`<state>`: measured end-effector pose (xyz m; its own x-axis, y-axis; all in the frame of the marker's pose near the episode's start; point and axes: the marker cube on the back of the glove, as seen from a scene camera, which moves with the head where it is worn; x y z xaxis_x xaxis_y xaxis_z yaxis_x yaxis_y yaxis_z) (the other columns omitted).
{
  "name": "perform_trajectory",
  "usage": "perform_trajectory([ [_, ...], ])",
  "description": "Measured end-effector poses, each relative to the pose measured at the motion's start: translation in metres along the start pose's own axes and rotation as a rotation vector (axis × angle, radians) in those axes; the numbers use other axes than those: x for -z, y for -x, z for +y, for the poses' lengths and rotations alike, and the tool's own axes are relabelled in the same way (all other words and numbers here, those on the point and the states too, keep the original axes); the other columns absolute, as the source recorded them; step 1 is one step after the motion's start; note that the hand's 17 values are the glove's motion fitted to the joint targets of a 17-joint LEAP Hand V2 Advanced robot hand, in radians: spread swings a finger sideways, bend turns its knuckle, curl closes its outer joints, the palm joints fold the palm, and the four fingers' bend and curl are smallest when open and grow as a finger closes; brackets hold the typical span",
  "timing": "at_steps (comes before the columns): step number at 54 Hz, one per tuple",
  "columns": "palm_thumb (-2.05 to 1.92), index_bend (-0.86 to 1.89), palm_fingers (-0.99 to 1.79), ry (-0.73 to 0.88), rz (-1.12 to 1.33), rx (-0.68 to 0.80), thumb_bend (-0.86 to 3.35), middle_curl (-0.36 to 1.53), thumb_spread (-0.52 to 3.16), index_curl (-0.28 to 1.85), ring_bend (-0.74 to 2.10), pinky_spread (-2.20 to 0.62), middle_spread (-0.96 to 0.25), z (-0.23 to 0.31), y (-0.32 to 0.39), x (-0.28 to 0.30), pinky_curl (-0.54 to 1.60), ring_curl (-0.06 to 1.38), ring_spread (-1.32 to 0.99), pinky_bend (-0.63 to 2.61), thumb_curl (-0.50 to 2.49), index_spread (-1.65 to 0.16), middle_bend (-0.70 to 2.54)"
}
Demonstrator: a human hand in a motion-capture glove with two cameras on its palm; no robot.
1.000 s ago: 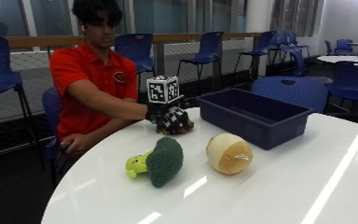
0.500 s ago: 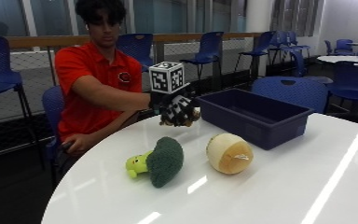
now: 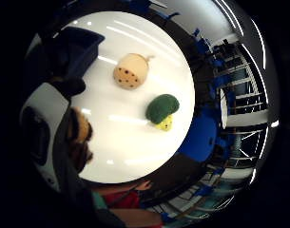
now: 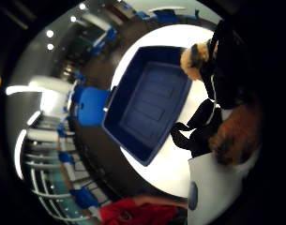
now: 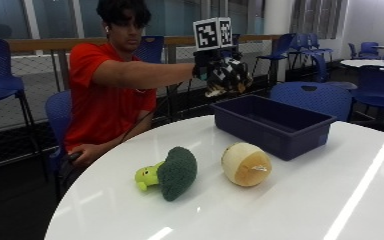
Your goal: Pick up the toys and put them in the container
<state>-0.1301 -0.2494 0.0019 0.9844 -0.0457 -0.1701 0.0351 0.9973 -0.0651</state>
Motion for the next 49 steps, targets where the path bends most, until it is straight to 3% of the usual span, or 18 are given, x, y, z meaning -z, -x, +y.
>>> perform_trajectory([
  [18,0.66,0.30,0.92,0.004,-0.102,0.111,0.05,0.52,0.82,1.06,0.75,-0.45,-0.53,-0.058,0.106,-0.036,0.44,0.47,-0.55,0.99,0.91,-0.36,0.29],
  [31,0.66,0.27,0.90,0.025,-0.125,0.144,0.02,0.56,0.83,1.13,0.73,-0.45,-0.53,-0.073,0.136,-0.050,0.43,0.48,-0.55,0.97,0.95,-0.37,0.24],
  [38,0.63,0.27,0.83,0.167,-0.095,0.169,0.00,0.58,0.86,1.15,0.66,-0.46,-0.52,-0.068,0.135,-0.064,0.42,0.48,-0.53,0.93,0.96,-0.38,0.21],
  [42,0.48,0.16,0.22,0.252,-0.162,0.227,-0.06,0.55,1.00,1.10,0.56,-0.32,-0.40,-0.061,0.132,-0.067,0.47,0.49,-0.39,0.96,0.89,-0.40,0.10],
  [49,0.08,0.15,-0.16,0.254,-0.189,0.242,-0.12,0.46,1.10,0.95,0.24,-0.10,-0.21,-0.049,0.116,-0.061,0.43,0.37,-0.16,1.03,0.68,-0.46,0.12],
])
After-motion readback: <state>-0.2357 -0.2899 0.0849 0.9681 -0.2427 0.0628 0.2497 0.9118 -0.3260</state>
